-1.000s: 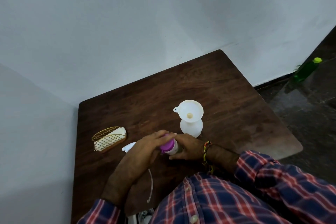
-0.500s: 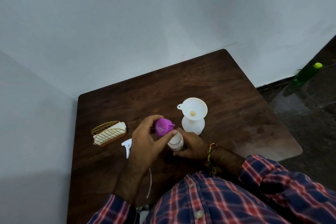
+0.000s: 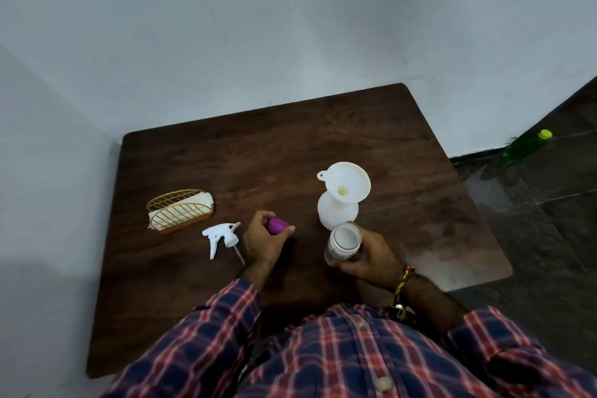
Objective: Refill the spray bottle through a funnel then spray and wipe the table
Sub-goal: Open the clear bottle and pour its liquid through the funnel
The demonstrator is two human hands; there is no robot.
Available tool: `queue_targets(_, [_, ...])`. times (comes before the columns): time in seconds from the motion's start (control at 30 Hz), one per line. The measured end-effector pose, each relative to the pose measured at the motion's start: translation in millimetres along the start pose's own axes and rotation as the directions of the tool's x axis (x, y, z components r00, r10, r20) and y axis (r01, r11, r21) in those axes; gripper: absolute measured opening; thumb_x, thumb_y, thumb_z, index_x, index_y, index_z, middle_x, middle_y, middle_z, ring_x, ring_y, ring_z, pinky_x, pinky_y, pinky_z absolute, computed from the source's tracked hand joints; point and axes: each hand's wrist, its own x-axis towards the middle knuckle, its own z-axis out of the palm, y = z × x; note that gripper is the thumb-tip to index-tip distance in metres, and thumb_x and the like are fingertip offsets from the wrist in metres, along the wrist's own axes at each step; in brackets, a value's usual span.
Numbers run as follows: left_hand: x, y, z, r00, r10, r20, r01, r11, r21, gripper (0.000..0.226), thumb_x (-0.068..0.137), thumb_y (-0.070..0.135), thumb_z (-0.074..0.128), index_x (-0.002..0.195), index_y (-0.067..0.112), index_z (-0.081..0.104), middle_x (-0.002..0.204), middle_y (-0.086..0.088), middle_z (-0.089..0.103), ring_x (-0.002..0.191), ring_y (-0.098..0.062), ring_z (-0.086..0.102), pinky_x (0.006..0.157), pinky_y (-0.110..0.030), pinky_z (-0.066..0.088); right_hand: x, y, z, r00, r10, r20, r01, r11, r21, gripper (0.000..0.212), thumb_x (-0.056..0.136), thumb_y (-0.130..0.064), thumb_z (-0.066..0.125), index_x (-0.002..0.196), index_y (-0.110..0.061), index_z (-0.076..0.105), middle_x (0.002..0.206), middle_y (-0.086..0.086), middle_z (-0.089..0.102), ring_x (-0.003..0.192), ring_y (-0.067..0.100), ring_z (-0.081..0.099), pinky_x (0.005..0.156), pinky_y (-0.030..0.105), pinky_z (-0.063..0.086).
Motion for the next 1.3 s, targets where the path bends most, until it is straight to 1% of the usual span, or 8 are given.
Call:
queue_targets(0.2, [5.6, -15.0, 16.4, 0.992, 0.056, 0.115, -0.091, 0.94, 0.328, 0.048, 0.076, 0.038, 0.078, 0.11, 0.024, 0.046, 0.118, -0.006, 0.057, 0.11, -0.024, 0.054, 0.088, -0.035, 0.045, -10.1, 2.3, 1.2, 0.996, 0.07, -0.046, -0.068, 0.997, 0.033, 0.064, 0.068, -0.024, 0.088, 0.118, -0.041, 0.052, 0.116, -0.027, 0.063, 0.111, -0.003, 0.06, 0.097, 0.019, 0.047])
queue_targets(0.33, [2.6, -15.1, 13.2, 0.975, 0.106, 0.194, -0.182, 0.883, 0.433, 0.068, 0.069, 0.041, 0.083, 0.12, 0.023, 0.042, 0.143, -0.007, 0.042, 0.139, -0.027, 0.033, 0.103, -0.043, 0.04, -11.6, 3.6, 4.4, 0.991, 0.111, -0.073, -0.102, 0.988, 0.116, 0.066, 0.068, -0.021, 0.088, 0.12, -0.04, 0.053, 0.119, -0.024, 0.063, 0.113, -0.004, 0.059, 0.099, 0.019, 0.047])
queue_targets(0.43, [-6.4, 1.4, 9.7, 0.956, 0.198, 0.219, -0.253, 0.931, 0.263, 0.097, 0.066, 0.046, 0.084, 0.142, 0.024, 0.03, 0.16, -0.004, 0.021, 0.149, -0.02, 0.01, 0.116, -0.046, 0.028, -16.4, 13.0, 0.7, 0.979, 0.172, -0.111, -0.147, 0.968, 0.206, 0.064, 0.063, -0.031, 0.089, 0.12, -0.036, 0.058, 0.117, -0.015, 0.069, 0.113, 0.004, 0.063, 0.101, 0.032, 0.05])
queue_targets(0.57, [-26.9, 48.5, 3.9, 0.909, 0.381, 0.17, -0.368, 0.924, -0.105, 0.106, 0.066, 0.05, 0.083, 0.15, 0.036, 0.019, 0.157, 0.018, 0.02, 0.145, -0.003, 0.02, 0.116, -0.03, 0.025, -25.7, 26.2, -14.9, 0.95, 0.228, -0.213, -0.166, 0.948, 0.271, 0.069, 0.059, -0.034, 0.09, 0.122, -0.025, 0.062, 0.117, -0.01, 0.071, 0.113, 0.01, 0.065, 0.101, 0.04, 0.051])
queue_targets(0.73, [-30.7, 110.4, 12.3, 0.844, 0.497, 0.203, -0.492, 0.867, -0.08, 0.111, 0.061, 0.058, 0.084, 0.15, 0.043, 0.019, 0.161, 0.016, 0.014, 0.148, -0.006, 0.013, 0.116, -0.032, 0.019, -27.8, 27.2, -40.9, 0.907, 0.23, -0.352, -0.122, 0.945, 0.304, 0.06, 0.067, -0.011, 0.089, 0.12, -0.021, 0.063, 0.116, -0.003, 0.071, 0.11, 0.015, 0.066, 0.096, 0.04, 0.054])
queue_targets(0.83, [-20.2, 123.4, 26.5, 0.825, 0.507, 0.251, -0.534, 0.844, 0.05, 0.104, 0.06, 0.063, 0.081, 0.147, 0.043, 0.027, 0.162, 0.011, 0.012, 0.147, -0.014, 0.017, 0.115, -0.041, 0.023, -24.7, 21.4, -58.3, 0.899, 0.188, -0.396, -0.095, 0.966, 0.242, 0.057, 0.07, -0.019, 0.088, 0.121, -0.02, 0.063, 0.117, -0.004, 0.069, 0.11, 0.014, 0.065, 0.094, 0.04, 0.054])
queue_targets(1.0, [-18.0, 121.1, 37.1, 0.838, 0.515, 0.177, -0.536, 0.839, 0.092, 0.088, 0.064, 0.056, 0.082, 0.139, 0.03, 0.045, 0.141, 0.006, 0.045, 0.125, -0.011, 0.045, 0.104, -0.042, 0.046, -14.2, 8.3, -84.3, 0.903, 0.051, -0.428, -0.063, 0.998, -0.012, 0.057, 0.071, -0.029, 0.085, 0.121, -0.022, 0.059, 0.112, -0.009, 0.069, 0.102, 0.011, 0.066, 0.086, 0.038, 0.055])
queue_targets(1.3, [-22.0, 129.2, 37.7, 0.847, 0.504, 0.168, -0.527, 0.838, 0.143, 0.093, 0.062, 0.057, 0.082, 0.141, 0.021, 0.046, 0.134, 0.002, 0.049, 0.118, -0.013, 0.05, 0.097, -0.034, 0.049, 13.6, -1.1, -98.2, 0.91, -0.048, -0.412, -0.105, 0.934, -0.342, 0.057, 0.072, -0.038, 0.071, 0.126, -0.033, 0.053, 0.111, -0.003, 0.066, 0.096, 0.027, 0.065, 0.08, 0.043, 0.054])
